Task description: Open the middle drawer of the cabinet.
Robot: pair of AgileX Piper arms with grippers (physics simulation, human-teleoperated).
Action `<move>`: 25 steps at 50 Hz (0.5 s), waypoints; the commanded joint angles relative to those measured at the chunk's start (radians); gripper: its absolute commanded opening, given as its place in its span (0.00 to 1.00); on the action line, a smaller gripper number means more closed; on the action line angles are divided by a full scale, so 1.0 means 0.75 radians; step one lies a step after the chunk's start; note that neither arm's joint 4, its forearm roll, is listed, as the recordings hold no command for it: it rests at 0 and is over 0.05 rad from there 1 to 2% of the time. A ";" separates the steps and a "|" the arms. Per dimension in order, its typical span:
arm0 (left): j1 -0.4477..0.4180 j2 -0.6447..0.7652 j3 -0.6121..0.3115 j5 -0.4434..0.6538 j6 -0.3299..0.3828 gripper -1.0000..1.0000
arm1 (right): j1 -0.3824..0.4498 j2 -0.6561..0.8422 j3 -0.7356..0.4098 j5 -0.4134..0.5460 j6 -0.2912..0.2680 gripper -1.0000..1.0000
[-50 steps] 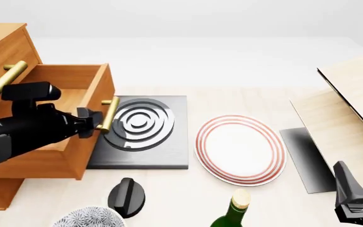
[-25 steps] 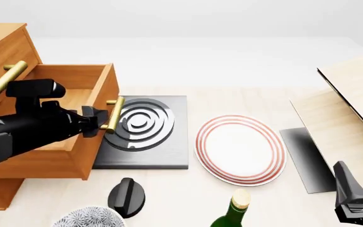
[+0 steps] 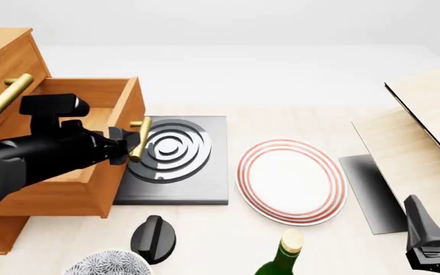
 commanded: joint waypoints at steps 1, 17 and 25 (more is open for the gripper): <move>-0.036 0.015 0.003 -0.015 -0.055 1.00 | 0.004 -0.023 0.000 0.019 0.004 1.00; -0.047 -0.008 0.000 -0.020 -0.050 1.00 | 0.004 -0.025 0.000 0.021 0.005 1.00; -0.037 -0.017 0.010 -0.026 -0.049 1.00 | 0.004 -0.024 0.000 0.020 0.004 1.00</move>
